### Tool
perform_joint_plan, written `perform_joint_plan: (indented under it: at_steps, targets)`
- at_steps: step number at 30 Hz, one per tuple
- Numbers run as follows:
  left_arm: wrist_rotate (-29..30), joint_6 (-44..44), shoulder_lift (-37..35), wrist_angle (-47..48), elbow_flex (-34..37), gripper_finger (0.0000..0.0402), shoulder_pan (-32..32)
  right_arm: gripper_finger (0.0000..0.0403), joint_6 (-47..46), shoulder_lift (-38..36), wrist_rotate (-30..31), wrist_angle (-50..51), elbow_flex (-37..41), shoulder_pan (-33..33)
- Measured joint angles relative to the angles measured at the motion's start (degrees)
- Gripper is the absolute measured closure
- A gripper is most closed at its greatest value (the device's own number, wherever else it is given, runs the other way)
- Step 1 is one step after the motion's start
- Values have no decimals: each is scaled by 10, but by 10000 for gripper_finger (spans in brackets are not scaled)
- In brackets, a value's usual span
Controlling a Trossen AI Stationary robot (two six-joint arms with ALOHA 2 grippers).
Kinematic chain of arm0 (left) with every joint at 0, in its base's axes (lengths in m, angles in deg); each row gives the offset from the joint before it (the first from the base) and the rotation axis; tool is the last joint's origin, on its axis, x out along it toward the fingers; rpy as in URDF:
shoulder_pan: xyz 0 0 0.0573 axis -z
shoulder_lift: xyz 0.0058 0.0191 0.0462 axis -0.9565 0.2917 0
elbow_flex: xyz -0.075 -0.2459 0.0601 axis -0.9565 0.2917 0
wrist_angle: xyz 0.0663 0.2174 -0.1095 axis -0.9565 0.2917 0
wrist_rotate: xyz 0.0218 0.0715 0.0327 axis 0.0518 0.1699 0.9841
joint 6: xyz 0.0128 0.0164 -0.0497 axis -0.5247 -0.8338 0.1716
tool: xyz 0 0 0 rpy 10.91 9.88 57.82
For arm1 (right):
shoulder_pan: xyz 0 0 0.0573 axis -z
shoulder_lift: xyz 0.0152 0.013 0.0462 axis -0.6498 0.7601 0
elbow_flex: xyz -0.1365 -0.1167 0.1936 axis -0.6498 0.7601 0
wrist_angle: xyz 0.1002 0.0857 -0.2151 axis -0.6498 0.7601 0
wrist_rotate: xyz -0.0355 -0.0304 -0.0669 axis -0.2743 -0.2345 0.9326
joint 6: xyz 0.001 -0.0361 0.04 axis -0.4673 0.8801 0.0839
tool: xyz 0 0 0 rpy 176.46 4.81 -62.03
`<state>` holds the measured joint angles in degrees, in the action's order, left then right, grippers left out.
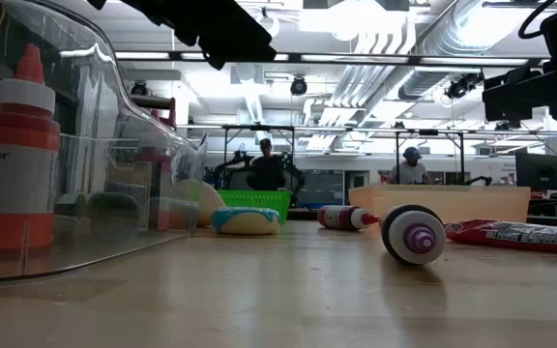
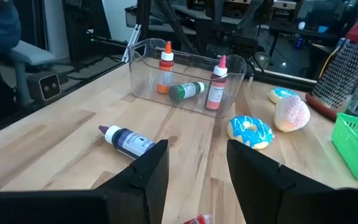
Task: Pick & Place Food Item
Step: Put the red food coloring bottle into the transparent bin
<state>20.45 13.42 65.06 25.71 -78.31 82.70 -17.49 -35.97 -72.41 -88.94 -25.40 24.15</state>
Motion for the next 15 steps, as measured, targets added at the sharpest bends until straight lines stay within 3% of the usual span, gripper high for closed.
perform_joint_plan:
  at_steps: [4, 10, 15]
  targets:
    - [1, 18, 0, 0, 0, 245, -3, 251, -46, 0, 3, -22, 0, 0]
    - [2, 50, 0, 0, 0, 245, -14, 251, -133, 0, 14, -145, 0, 0]
    - [2, 61, 0, 0, 0, 245, -22, 251, -140, 0, 20, -179, -1, 0]
